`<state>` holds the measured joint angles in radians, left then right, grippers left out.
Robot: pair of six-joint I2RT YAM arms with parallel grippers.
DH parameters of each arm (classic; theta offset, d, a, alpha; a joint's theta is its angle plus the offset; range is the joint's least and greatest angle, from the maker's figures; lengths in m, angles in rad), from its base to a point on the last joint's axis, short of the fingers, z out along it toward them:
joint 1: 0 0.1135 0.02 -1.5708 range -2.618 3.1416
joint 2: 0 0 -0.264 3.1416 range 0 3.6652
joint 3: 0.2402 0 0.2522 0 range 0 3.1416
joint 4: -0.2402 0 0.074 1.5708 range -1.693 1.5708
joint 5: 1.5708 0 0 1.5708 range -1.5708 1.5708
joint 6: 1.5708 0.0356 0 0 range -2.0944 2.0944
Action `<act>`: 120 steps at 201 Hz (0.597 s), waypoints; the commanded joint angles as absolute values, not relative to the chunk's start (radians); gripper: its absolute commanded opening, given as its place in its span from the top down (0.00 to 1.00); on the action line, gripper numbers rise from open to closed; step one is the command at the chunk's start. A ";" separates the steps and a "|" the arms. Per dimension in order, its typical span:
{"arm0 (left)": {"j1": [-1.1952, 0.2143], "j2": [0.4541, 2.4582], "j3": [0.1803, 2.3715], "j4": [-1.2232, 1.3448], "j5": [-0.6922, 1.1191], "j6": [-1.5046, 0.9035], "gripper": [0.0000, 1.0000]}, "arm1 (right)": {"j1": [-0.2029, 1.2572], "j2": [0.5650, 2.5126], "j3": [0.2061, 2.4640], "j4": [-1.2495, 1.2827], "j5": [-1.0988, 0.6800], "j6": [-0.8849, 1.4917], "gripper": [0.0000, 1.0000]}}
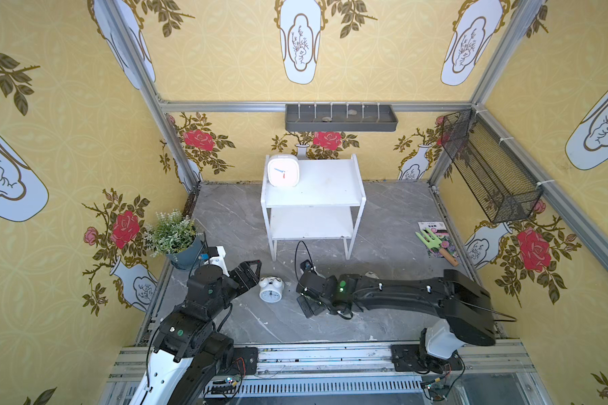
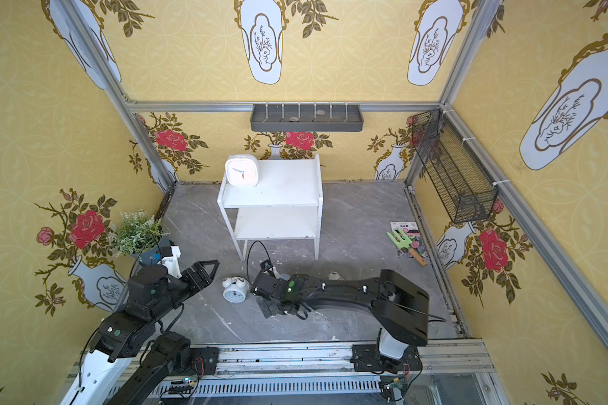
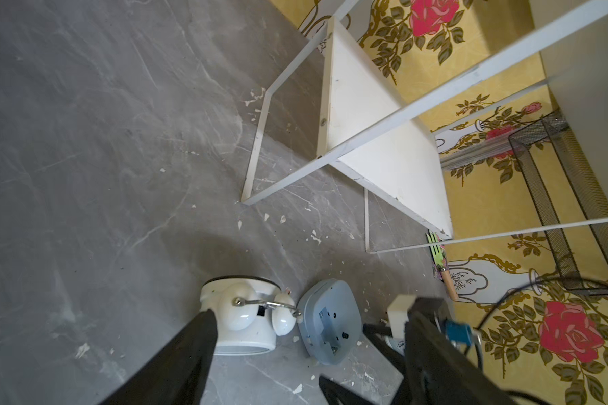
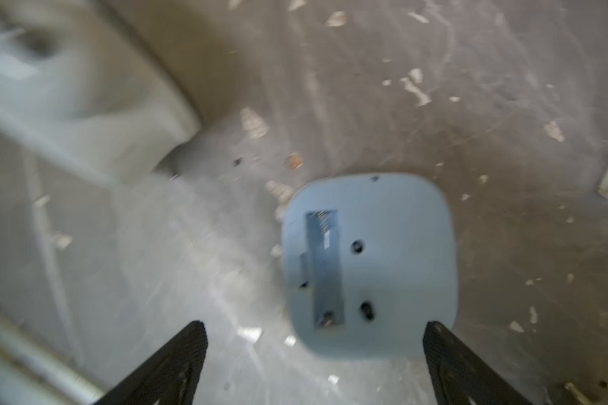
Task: Place the alarm clocks on the shelf by style
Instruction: Pick up the alarm from the center of the board.
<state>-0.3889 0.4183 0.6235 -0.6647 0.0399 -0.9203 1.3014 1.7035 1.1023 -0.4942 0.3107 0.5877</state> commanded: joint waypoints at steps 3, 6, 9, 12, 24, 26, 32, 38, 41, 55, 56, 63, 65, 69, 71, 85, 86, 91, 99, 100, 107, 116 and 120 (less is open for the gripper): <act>-0.385 0.392 0.615 -0.715 -0.001 -0.948 0.13 | 1.311 1.787 1.179 -0.599 0.460 0.787 0.02; -0.386 0.390 0.617 -0.719 -0.004 -0.947 0.13 | 1.316 1.798 1.192 -0.615 0.480 0.815 0.02; -0.386 0.388 0.619 -0.724 -0.006 -0.947 0.12 | 1.320 1.807 1.206 -0.637 0.494 0.849 0.02; -0.386 0.387 0.621 -0.726 -0.009 -0.946 0.12 | 1.325 1.816 1.224 -0.660 0.510 0.883 0.02; -0.385 0.382 0.627 -0.728 -0.005 -0.937 0.12 | 1.337 1.845 1.279 -0.730 0.549 0.971 0.02; -0.385 0.382 0.627 -0.727 -0.005 -0.935 0.12 | 1.339 1.848 1.286 -0.742 0.558 0.988 0.02; -0.385 0.382 0.625 -0.722 0.000 -0.932 0.12 | 1.339 1.861 1.306 -0.769 0.565 1.031 0.02; -0.385 0.384 0.621 -0.718 0.004 -0.928 0.12 | 1.334 1.874 1.320 -0.778 0.559 1.048 0.02; -0.385 0.385 0.620 -0.717 0.007 -0.928 0.12 | 1.331 1.880 1.326 -0.777 0.554 1.049 0.02; -0.385 0.391 0.614 -0.710 0.018 -0.928 0.12 | 1.321 1.907 1.339 -0.751 0.532 1.030 0.02; -0.384 0.392 0.613 -0.709 0.020 -0.928 0.12 | 1.319 1.910 1.340 -0.751 0.531 1.030 0.02; -0.385 0.393 0.609 -0.705 0.026 -0.931 0.12 | 1.312 1.922 1.346 -0.750 0.524 1.026 0.02; -0.385 0.393 0.608 -0.702 0.031 -0.931 0.12 | 1.309 1.925 1.347 -0.747 0.524 1.024 0.02; -0.385 0.391 0.606 -0.698 0.036 -0.931 0.12 | 1.306 1.929 1.349 -0.744 0.523 1.023 0.02; -0.385 0.390 0.604 -0.695 0.040 -0.930 0.13 | 1.304 1.931 1.350 -0.745 0.525 1.025 0.02; -0.385 0.386 0.601 -0.687 0.048 -0.925 0.13 | 1.296 1.937 1.354 -0.757 0.565 1.041 0.02; -0.385 0.385 0.602 -0.687 0.049 -0.924 0.13 | 1.296 1.937 1.356 -0.760 0.569 1.045 0.02; -0.384 0.383 0.604 -0.687 0.049 -0.920 0.13 | 1.293 1.940 1.366 -0.780 0.586 1.067 0.02; -0.384 0.382 0.610 -0.690 0.052 -0.913 0.13 | 1.288 1.946 1.381 -0.793 0.593 1.074 0.02; -0.385 0.382 0.610 -0.691 0.052 -0.912 0.13 | 1.288 1.946 1.383 -0.793 0.593 1.074 0.02; -0.384 0.381 0.612 -0.692 0.055 -0.906 0.13 | 1.286 1.952 1.400 -0.796 0.597 1.078 0.02; -0.385 0.379 0.614 -0.688 0.060 -0.901 0.13 | 1.287 1.959 1.418 -0.805 0.612 1.094 0.02; -0.385 0.379 0.612 -0.687 0.063 -0.898 0.13 | 1.286 1.964 1.427 -0.811 0.618 1.106 0.02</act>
